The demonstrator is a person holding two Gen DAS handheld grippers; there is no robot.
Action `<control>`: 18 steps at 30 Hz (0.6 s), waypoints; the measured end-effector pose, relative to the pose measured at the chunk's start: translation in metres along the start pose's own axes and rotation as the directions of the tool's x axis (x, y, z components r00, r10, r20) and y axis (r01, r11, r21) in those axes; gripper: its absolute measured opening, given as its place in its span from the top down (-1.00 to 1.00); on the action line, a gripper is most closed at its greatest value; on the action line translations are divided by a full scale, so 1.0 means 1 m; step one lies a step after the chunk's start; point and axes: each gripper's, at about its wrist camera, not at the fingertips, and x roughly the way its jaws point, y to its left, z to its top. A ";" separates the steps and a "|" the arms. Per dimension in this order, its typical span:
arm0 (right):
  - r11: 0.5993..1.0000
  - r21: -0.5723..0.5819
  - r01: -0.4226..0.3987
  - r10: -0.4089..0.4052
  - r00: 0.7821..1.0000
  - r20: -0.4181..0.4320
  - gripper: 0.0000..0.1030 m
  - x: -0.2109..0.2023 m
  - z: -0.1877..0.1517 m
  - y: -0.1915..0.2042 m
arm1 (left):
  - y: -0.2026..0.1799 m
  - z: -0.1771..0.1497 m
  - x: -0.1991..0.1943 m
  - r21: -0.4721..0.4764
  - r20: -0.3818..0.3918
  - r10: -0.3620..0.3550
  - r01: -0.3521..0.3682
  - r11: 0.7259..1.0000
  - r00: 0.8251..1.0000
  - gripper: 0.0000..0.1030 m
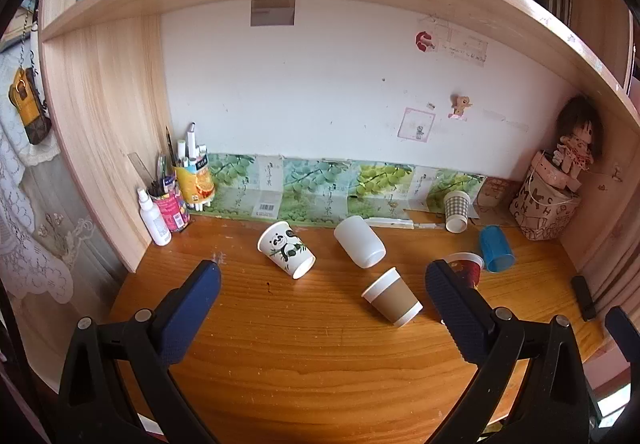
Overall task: Flip cup upright
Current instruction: 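Move the left tool toward the brown-sleeved paper cup lying on the desk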
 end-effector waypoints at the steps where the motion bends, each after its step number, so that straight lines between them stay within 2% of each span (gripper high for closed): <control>1: 1.000 0.002 0.007 -0.006 1.000 -0.009 -1.00 0.001 -0.002 0.000 | 0.000 0.000 0.004 -0.002 -0.019 -0.018 0.018 1.000 1.000 -0.98; 11: 1.000 0.013 0.009 -0.007 0.994 -0.110 -1.00 0.024 -0.002 -0.017 | -0.013 0.000 0.042 -0.026 -0.180 -0.040 0.036 0.999 0.983 -0.98; 14: 1.000 0.001 -0.006 0.006 0.991 -0.130 -1.00 0.035 0.004 -0.028 | -0.015 0.001 0.056 -0.080 -0.221 -0.072 0.055 0.995 0.973 -0.98; 18: 0.999 -0.002 -0.038 0.037 0.987 -0.157 -1.00 0.054 0.013 -0.050 | -0.019 0.005 0.076 -0.147 -0.272 -0.056 0.016 0.989 0.961 -0.98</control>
